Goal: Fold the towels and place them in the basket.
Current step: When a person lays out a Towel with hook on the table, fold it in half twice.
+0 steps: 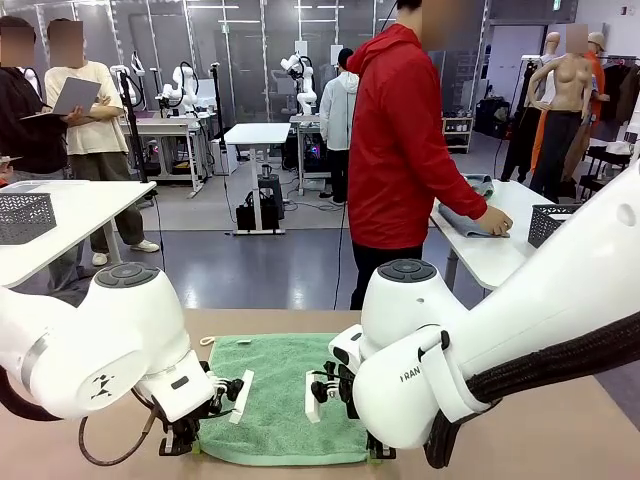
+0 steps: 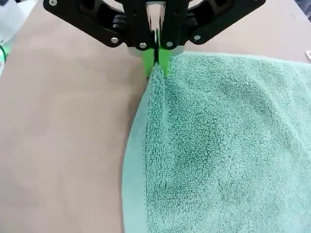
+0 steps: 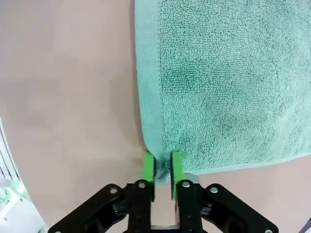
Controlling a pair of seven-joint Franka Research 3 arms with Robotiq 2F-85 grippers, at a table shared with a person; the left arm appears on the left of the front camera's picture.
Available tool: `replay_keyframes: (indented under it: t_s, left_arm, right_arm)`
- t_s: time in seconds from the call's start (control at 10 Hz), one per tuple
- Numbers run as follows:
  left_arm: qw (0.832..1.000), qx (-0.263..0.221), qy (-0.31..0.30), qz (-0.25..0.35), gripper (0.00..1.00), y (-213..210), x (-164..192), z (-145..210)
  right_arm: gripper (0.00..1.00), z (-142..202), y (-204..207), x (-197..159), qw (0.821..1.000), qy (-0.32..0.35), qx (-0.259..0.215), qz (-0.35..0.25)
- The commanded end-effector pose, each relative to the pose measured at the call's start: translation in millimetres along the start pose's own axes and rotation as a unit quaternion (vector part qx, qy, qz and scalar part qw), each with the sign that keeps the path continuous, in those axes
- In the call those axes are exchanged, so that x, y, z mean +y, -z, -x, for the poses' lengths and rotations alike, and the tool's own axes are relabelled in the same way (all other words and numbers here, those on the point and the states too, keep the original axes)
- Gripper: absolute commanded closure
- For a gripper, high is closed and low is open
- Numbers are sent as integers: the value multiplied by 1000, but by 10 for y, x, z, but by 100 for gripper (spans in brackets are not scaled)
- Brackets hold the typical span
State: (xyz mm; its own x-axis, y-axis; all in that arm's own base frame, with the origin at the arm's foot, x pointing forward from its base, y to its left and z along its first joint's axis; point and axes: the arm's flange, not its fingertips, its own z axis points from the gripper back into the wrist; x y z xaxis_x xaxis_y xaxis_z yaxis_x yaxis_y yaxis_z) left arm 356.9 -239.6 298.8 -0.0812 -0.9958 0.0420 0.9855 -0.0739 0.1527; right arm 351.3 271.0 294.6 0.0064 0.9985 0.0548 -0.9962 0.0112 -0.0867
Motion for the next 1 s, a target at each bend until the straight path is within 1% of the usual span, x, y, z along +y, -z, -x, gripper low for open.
replay_keyframes:
  t_s: [0.0, 0.3, 0.4, 0.5, 0.6, 0.7, 0.9]
  left_arm:
    - [1000, 11, 0, 8, 100, 3, -3, -37]
    - [1000, 9, -2, 15, 100, -9, 30, -13]
    - [1000, 4, -7, 11, 100, -2, 29, -3]
    - [1000, 1, 0, 1, 100, -2, 4, -3]
    - [1000, 1, 0, 1, 100, -2, 4, -3]
    - [1000, 1, 0, 1, 96, -3, 6, -3]
    - [1000, -3, 3, -12, 96, -252, 81, -3]
  right_arm:
    - [100, -2, -9, -10, 1000, -9, 4, 5]
    - [100, -9, -45, -10, 1000, -11, 5, 9]
    - [100, -16, -41, -6, 1000, 10, 19, 13]
    - [100, -21, -20, 3, 1000, -3, -1, 3]
    - [100, -21, -20, 3, 1000, -3, -1, 3]
    - [99, -13, -20, -2, 1000, -2, 2, 4]
    - [99, -29, -274, -38, 1000, -5, -3, -1]
